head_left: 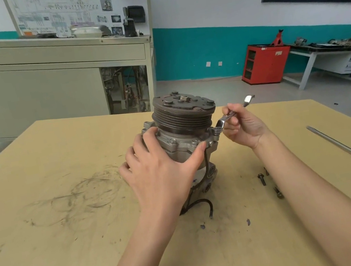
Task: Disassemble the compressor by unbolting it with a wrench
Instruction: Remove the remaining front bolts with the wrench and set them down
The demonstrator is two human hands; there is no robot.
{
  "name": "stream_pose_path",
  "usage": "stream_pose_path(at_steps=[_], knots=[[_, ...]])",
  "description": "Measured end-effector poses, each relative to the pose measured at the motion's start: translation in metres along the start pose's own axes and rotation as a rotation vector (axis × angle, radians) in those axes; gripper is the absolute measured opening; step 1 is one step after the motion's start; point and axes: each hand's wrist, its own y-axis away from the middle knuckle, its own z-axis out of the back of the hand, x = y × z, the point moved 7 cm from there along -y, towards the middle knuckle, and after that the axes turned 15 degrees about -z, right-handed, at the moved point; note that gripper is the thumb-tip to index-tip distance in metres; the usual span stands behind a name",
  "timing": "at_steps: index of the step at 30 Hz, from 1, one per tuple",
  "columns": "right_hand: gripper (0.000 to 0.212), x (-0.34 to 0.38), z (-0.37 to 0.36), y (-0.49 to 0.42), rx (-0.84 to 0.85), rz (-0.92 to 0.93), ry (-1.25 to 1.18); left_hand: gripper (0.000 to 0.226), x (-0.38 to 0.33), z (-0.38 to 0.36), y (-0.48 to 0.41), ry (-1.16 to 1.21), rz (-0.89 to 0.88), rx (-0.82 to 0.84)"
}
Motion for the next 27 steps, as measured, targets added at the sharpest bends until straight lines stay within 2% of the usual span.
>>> stream_pose_path(at_steps=[3,7,11,13,15,17,24,27], knots=[[0.04,0.013,0.003,0.028,-0.132,0.036,0.089,0.1,0.0,0.0,0.001,0.001,-0.001,0.002],[0.017,0.046,-0.011,0.081,-0.335,0.156,0.43,0.101,0.0,0.0,0.0,-0.006,0.0,0.013],[0.012,0.055,-0.05,0.114,-0.662,0.474,0.882,0.102,0.0,0.001,0.0,-0.005,-0.004,0.007],[0.01,0.039,-0.079,0.123,-0.714,0.642,1.107,0.102,0.0,0.001,0.0,-0.005,-0.007,0.009],[0.02,0.022,-0.099,0.126,-0.75,0.763,1.305,0.101,0.0,0.001,0.0,-0.004,-0.008,0.005],[0.023,0.012,-0.111,0.126,-0.783,0.855,1.423,0.101,0.001,0.0,0.0,-0.008,-0.009,0.005],[0.036,-0.009,-0.125,0.126,-0.847,1.025,1.574,0.1,0.001,-0.001,0.0,-0.003,-0.005,-0.005],[0.028,-0.014,-0.108,0.132,-0.848,0.956,1.333,0.1,0.001,0.0,0.0,-0.008,-0.005,-0.003]])
